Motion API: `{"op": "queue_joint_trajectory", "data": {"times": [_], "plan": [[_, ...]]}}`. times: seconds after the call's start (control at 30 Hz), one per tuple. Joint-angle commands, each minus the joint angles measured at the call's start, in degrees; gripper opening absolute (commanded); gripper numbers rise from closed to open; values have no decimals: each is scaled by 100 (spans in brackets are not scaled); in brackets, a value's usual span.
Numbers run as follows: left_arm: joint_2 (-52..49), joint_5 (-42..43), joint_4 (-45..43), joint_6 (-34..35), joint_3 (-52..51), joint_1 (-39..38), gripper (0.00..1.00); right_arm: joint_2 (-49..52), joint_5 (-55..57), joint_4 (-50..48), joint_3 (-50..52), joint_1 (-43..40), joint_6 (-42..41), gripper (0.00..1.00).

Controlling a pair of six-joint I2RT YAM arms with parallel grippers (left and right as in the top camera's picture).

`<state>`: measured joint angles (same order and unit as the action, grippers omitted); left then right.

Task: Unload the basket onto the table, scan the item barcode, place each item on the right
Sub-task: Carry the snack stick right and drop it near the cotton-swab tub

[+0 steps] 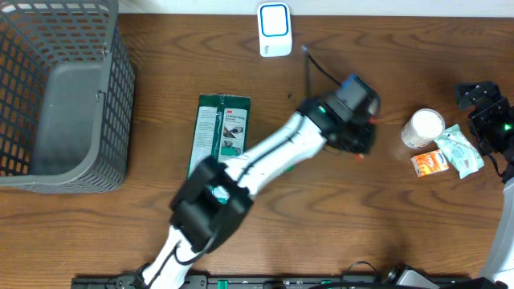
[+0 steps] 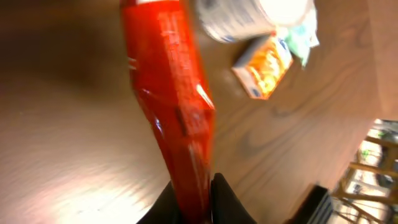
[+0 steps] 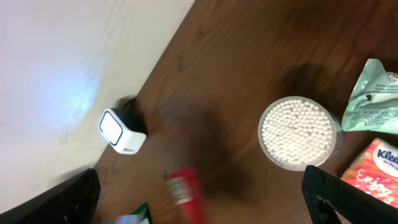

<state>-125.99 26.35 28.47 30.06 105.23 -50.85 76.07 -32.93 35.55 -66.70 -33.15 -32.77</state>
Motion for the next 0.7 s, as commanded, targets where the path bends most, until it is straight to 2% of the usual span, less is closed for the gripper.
{"op": "queue_joint_trajectory", "data": {"times": [0.0, 0.2, 0.27, 0.33, 0.37, 0.47, 0.57, 0.67], "plan": [[-297, 175, -378, 433, 7, -190, 15, -42, 11, 4, -76, -35, 70, 99], [-551, 170, -992, 433, 7, -431, 17, -42, 11, 4, -76, -35, 70, 99], [-551, 144, -1121, 431, 7, -494, 27, -42, 11, 4, -76, -35, 70, 99], [-551, 57, -1222, 431, 7, -546, 50, -42, 11, 7, -76, -35, 70, 99], [-551, -2, -1266, 426, 7, -566, 54, -42, 11, 4, -76, -35, 70, 99], [-509, 0, -1360, 407, 11, -555, 56, -42, 13, 4, -76, -35, 70, 99], [-334, -15, -1355, 201, 11, -487, 65, -42, 11, 4, -76, -35, 70, 99], [-11, -278, -1145, -9, 11, -396, 66, -42, 11, 4, -76, -35, 70, 99]]}}
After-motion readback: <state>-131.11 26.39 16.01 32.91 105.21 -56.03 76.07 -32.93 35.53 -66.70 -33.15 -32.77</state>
